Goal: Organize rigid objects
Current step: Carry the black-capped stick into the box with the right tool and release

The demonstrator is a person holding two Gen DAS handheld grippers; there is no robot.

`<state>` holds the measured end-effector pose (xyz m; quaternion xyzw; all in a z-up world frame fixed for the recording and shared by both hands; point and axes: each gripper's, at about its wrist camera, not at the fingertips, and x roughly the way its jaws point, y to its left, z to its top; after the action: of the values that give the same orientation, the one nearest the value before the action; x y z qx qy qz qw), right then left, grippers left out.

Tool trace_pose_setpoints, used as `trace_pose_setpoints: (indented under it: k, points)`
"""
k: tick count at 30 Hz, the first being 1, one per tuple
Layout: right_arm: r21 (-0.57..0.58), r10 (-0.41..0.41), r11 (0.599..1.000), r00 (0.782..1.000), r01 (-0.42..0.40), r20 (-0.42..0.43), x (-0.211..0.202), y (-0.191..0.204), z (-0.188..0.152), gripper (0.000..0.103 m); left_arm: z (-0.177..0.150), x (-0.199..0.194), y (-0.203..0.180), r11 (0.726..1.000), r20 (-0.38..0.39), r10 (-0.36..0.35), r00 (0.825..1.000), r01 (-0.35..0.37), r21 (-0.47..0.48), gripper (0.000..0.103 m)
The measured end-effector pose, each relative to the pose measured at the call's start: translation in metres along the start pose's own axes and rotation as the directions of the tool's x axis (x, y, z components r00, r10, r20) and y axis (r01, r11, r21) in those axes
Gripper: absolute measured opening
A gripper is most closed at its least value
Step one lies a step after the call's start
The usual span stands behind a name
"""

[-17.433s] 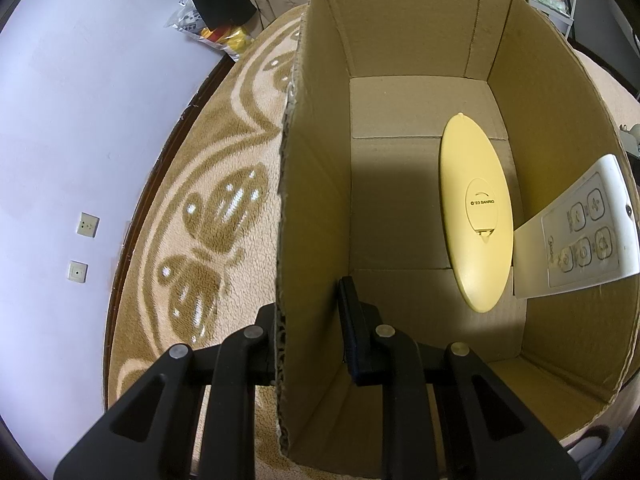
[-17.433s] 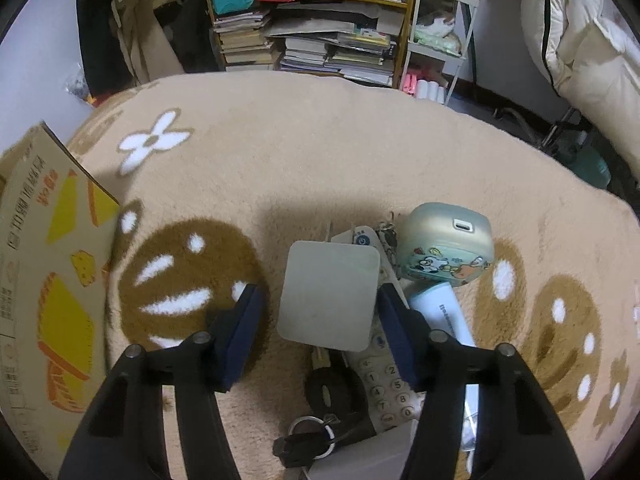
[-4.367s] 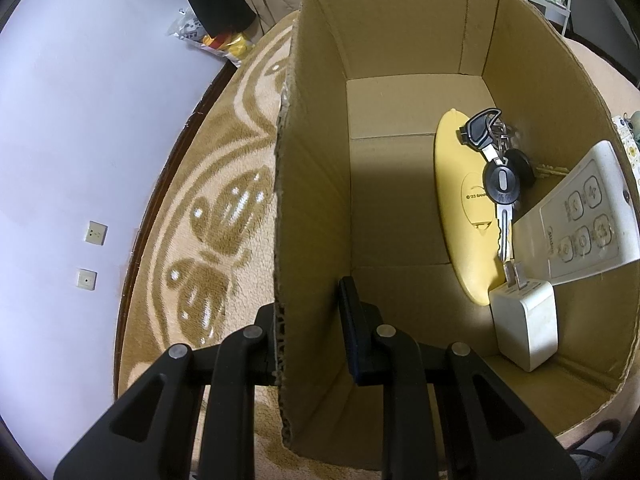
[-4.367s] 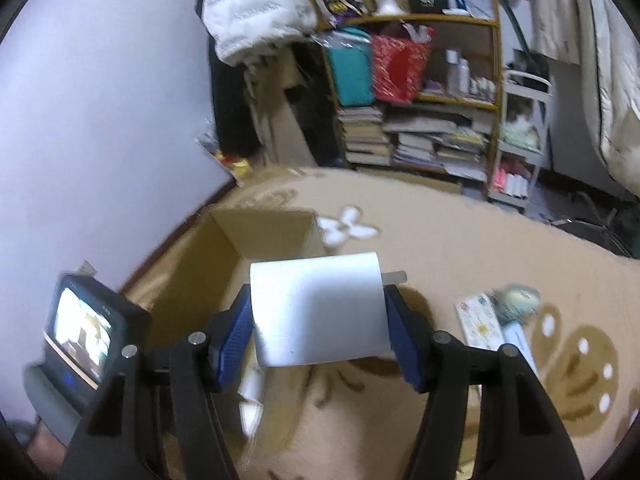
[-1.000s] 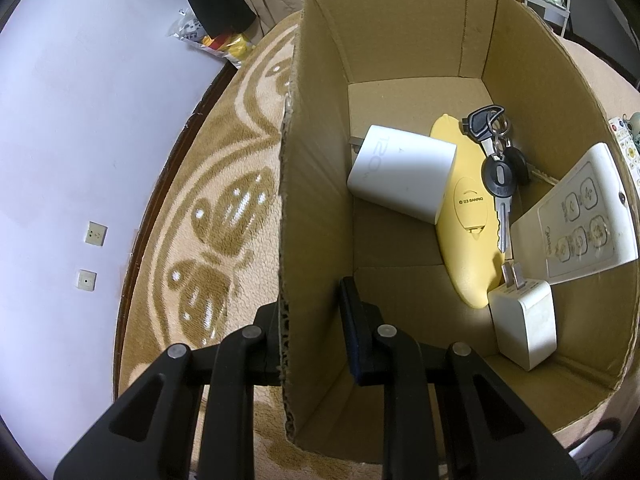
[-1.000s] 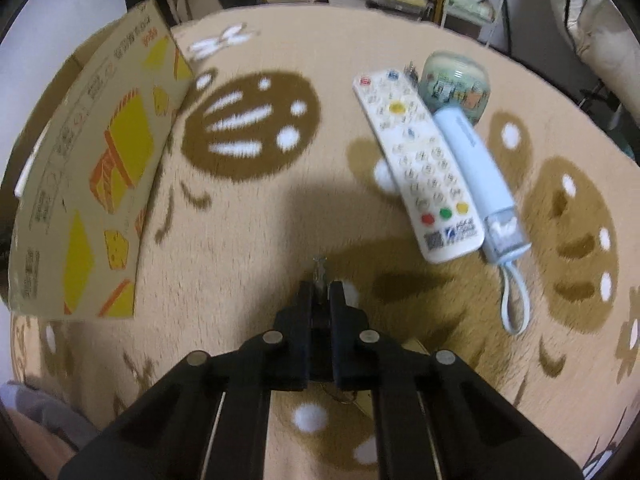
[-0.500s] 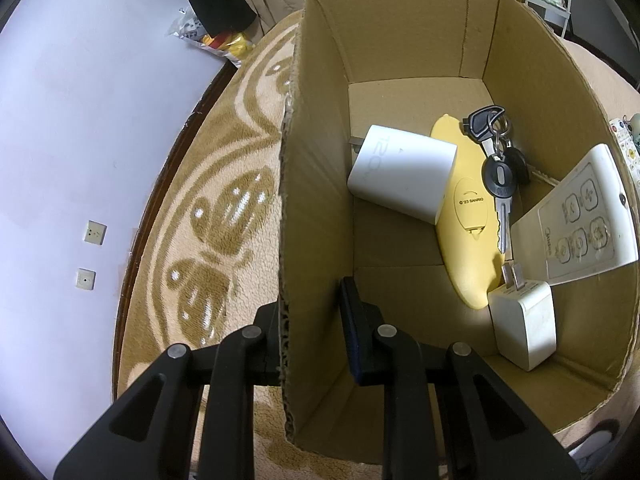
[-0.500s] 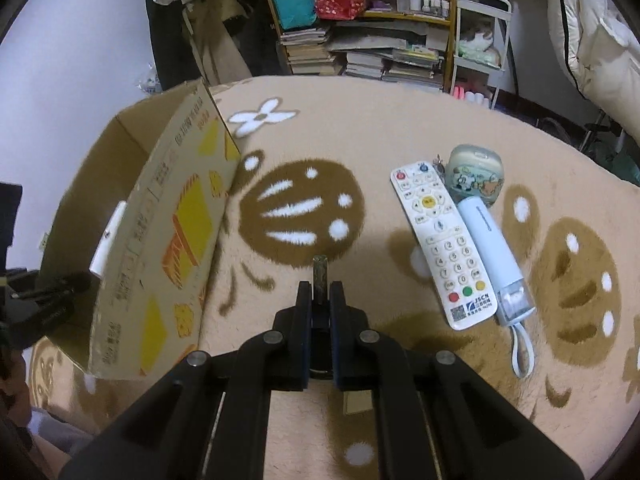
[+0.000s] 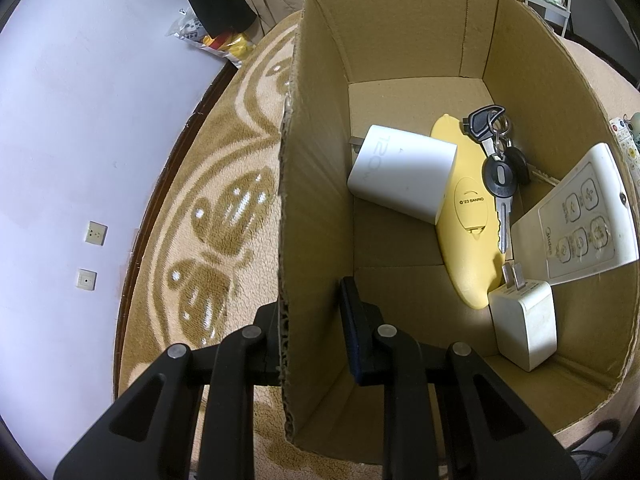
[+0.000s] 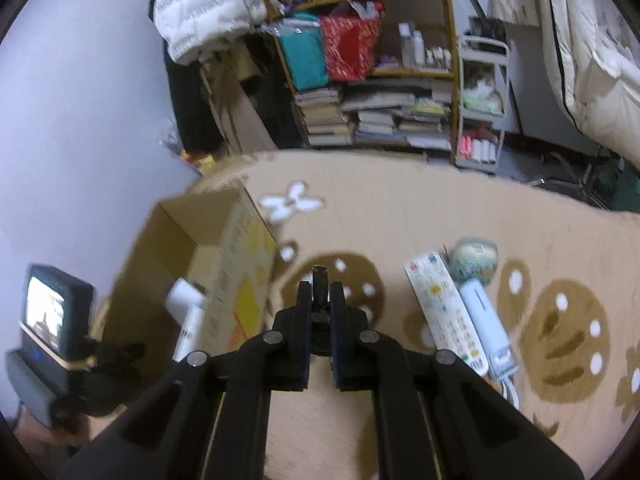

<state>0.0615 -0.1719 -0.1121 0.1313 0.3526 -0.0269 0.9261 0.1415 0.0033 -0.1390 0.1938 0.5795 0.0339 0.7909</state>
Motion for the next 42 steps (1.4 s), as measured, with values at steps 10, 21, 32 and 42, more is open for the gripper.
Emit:
trace_pose_setpoints:
  k: [10, 21, 32, 42]
  points:
    - [-0.063, 0.111, 0.992, 0.989, -0.105, 0.1, -0.02, 0.05, 0.041, 0.009, 0.0, 0.0, 0.0, 1.0, 0.0, 0.0, 1.0, 0.0, 0.0, 0.022]
    - [-0.083, 0.256, 0.964, 0.964, -0.251, 0.066, -0.006, 0.099, 0.042, 0.009, 0.0, 0.0, 0.001, 1.0, -0.001, -0.002, 1.0, 0.002, 0.0, 0.022]
    - [-0.076, 0.209, 0.974, 0.976, -0.213, -0.066, 0.033, 0.091, 0.006, 0.011, -0.001, 0.001, 0.001, 1.0, 0.003, 0.002, 1.0, -0.002, 0.009, 0.022]
    - [-0.104, 0.114, 0.987, 0.992, -0.12, -0.057, 0.023, 0.056, -0.011, 0.073, 0.0, 0.001, 0.0, 1.0, 0.002, 0.001, 1.0, -0.001, 0.007, 0.022]
